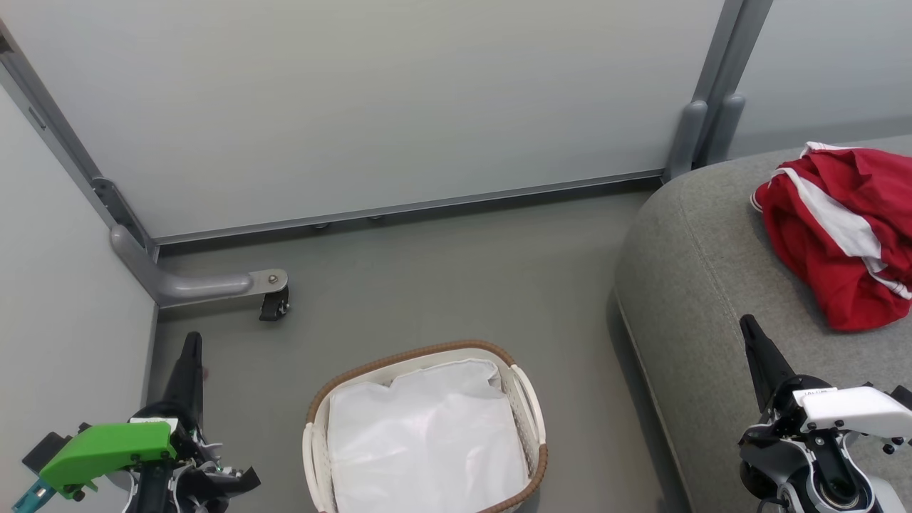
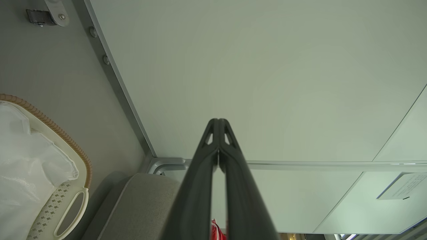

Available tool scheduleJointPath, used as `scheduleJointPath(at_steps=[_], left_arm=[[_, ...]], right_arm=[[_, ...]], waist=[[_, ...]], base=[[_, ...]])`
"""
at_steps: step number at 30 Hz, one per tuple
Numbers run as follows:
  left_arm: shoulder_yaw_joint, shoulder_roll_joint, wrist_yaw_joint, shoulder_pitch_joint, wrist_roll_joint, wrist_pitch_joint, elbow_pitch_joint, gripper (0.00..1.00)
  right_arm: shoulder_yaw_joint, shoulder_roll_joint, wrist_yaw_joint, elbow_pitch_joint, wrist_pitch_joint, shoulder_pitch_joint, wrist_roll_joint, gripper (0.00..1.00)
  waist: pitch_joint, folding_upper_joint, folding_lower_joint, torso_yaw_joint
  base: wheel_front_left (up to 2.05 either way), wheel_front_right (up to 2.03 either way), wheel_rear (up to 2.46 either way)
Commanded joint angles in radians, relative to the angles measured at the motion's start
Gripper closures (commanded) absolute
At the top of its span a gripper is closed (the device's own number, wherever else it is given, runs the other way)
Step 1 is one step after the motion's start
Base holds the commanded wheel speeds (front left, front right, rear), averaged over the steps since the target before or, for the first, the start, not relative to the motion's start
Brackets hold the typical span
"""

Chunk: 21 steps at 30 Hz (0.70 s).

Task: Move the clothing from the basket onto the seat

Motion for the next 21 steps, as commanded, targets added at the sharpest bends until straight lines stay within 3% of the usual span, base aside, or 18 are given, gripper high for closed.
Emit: scheduleJointPath(at_steps=[1,21], left_arm=[[0.002,0.007,-0.005,-0.011,-0.003,0.004,-0.001,1.0],[0.002,0.007,-0.005,-0.011,-0.003,0.004,-0.001,1.0]], right_arm=[[-0.002,-0.006,0.0,-0.002,0.001,0.011,0.003,1.0],[-0.002,-0.006,0.0,-0.002,0.001,0.011,0.004,1.0]], waist=[[0.0,0.0,0.0,0.0],[0.0,0.0,0.0,0.0]], base=[[0.0,0.0,0.0],[0.0,0.0,0.0]])
